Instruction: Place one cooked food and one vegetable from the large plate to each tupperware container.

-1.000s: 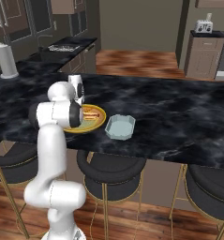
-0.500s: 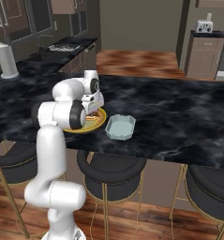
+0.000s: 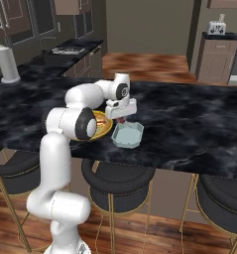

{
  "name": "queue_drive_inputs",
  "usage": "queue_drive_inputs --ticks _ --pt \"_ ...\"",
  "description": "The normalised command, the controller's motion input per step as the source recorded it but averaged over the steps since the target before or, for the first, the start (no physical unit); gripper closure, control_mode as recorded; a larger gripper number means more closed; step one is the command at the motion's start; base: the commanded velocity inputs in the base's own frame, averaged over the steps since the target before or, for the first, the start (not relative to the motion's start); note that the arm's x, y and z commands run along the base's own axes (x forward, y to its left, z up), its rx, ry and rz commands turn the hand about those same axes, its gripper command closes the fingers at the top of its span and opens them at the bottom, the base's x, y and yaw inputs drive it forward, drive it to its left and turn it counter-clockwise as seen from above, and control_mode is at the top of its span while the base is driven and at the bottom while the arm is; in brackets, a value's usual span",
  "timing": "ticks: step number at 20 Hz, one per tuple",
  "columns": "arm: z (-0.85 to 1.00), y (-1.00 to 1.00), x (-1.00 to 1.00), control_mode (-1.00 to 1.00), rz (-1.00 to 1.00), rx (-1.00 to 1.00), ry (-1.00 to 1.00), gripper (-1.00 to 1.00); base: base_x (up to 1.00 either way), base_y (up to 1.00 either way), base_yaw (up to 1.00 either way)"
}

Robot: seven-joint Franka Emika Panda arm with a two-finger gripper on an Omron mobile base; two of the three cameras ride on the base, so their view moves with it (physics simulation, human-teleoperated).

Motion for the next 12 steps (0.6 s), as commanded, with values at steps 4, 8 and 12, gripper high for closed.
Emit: queue_drive_inputs --ticks 4,8,12 --pt "-0.04 -0.39 -0.79 -1.00 -0.46 0.00 -0.04 1.00 0.00 0.00 0.00" --pt "-0.22 0.04 -0.03 -1.00 -0.37 -0.10 -0.03 1.00 0.00 0.00 0.00" --pt "-0.30 0.20 0.28 -1.00 -0.44 -0.11 0.02 1.00 0.00 0.00 0.00"
